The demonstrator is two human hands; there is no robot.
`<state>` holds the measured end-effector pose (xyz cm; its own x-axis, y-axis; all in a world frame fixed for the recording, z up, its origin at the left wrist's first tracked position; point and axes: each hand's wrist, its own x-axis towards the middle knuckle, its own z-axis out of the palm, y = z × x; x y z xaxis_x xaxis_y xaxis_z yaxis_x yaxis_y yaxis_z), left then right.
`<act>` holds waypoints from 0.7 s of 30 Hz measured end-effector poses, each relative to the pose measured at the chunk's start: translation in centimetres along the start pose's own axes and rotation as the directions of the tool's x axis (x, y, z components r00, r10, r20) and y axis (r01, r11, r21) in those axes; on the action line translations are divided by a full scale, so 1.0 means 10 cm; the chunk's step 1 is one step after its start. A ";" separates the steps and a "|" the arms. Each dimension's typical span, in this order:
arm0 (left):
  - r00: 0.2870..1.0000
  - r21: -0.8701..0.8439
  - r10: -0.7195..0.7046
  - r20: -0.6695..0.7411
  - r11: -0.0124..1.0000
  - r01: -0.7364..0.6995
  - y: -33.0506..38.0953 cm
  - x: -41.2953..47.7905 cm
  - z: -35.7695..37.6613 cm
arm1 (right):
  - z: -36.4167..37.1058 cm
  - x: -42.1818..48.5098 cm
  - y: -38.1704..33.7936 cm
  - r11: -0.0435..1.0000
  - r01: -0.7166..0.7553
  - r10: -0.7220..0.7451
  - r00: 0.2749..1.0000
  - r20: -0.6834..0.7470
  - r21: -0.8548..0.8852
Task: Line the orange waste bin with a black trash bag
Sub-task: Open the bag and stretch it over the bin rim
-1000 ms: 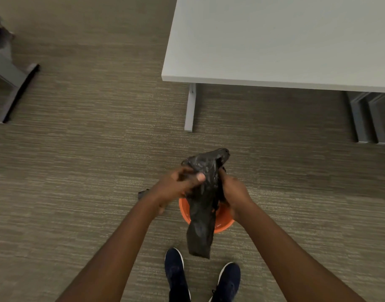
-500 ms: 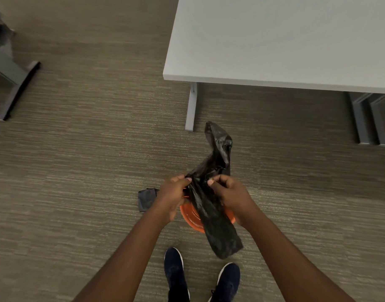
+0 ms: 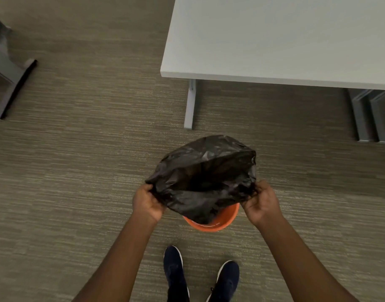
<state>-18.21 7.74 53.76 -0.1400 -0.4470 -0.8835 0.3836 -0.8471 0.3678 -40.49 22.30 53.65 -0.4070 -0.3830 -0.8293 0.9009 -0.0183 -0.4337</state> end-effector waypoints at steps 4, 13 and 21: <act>0.996 0.138 0.077 0.053 0.987 -0.084 -0.05 0.00 0.00 | -0.05 0.09 0.05 0.994 -0.082 0.080 0.996 0.028 0.071; 0.950 0.783 0.312 0.021 0.585 -0.210 -0.21 0.11 0.09 | -0.13 0.22 0.08 0.862 0.082 -0.085 0.996 0.016 -0.500; 0.907 0.600 0.395 -0.145 0.764 -0.237 -0.31 0.30 0.04 | -0.33 0.43 -0.03 0.704 0.238 -0.325 0.946 -0.007 -0.669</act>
<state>-20.20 8.88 50.10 0.1566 -0.6988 -0.6980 -0.2210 -0.7136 0.6648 -43.02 23.66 49.04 -0.6790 -0.3500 -0.6454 0.4365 0.5143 -0.7382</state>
